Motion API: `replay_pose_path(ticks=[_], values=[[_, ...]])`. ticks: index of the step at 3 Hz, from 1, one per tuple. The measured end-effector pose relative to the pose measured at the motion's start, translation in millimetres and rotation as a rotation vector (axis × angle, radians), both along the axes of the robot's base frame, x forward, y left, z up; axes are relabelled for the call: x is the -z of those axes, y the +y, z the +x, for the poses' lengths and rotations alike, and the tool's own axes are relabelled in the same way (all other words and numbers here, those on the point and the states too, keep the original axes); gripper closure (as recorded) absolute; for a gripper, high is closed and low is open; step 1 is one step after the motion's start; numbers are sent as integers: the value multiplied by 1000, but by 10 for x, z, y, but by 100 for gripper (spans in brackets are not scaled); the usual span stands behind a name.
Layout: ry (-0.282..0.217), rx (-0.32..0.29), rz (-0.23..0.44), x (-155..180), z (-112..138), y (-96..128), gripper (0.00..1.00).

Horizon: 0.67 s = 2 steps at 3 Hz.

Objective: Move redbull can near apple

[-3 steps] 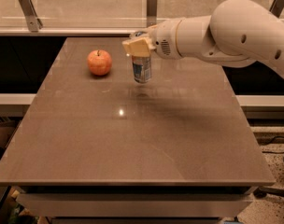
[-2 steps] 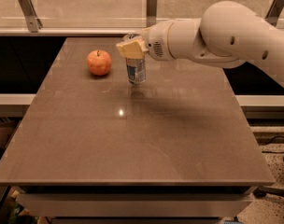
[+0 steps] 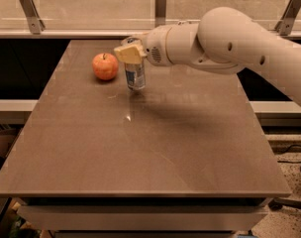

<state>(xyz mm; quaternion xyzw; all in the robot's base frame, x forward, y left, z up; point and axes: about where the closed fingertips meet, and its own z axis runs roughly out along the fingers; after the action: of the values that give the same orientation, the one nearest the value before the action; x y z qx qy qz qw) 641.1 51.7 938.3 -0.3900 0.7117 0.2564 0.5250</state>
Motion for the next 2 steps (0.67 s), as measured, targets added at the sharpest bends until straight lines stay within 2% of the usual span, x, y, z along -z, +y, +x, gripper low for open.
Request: replay_pose_path(ticks=[2], values=[[-14,-29,30,49,41,257,100]])
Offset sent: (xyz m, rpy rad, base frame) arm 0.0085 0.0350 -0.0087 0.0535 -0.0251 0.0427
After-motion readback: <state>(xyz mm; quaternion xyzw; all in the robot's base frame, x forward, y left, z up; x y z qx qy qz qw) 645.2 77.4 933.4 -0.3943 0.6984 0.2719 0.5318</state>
